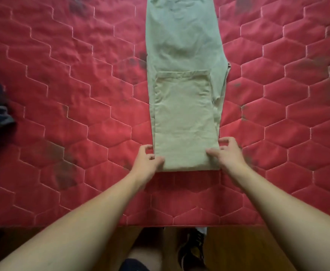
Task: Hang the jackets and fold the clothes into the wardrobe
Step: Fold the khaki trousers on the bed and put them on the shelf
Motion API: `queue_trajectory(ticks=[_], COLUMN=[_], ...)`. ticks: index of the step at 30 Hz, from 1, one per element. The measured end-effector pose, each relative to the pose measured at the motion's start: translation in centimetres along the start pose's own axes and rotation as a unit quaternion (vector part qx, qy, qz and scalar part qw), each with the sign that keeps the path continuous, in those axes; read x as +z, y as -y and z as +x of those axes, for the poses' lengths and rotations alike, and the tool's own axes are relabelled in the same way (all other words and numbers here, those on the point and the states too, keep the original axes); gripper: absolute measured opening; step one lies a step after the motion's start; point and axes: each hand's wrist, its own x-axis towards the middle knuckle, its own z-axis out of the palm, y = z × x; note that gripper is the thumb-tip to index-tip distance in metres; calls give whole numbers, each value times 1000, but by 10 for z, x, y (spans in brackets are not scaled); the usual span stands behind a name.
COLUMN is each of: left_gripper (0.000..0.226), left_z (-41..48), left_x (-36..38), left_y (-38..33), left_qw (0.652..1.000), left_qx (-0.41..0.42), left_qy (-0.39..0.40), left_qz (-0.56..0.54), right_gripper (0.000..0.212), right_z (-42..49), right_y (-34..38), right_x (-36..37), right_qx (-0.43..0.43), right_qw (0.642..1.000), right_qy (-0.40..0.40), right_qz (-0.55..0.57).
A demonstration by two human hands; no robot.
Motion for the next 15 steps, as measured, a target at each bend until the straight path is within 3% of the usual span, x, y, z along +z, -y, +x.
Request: queue_trajectory(ticks=[3,6,11,15], left_gripper=[28,30,28,25], left_z=[5,17,27,18], left_x=[-8,-9,-6,-6], left_y=[-8,-23,-10,16], left_qw=[1000,998,994,995], left_qx=[5,4,-59,-77], left_qy=[8,16,69,42], left_qz=[-13,-61,-62,-56], right_gripper=[40,18,19,23], right_z=[7,25,37,34], right_y=[2,3,-10,-29], right_x=[-4,-5,2,-2], right_qx=[15,21,78,130], right_qw=[999,996,985,970], right_qy=[26,74,146,186], right_qz=[17,47,57,83])
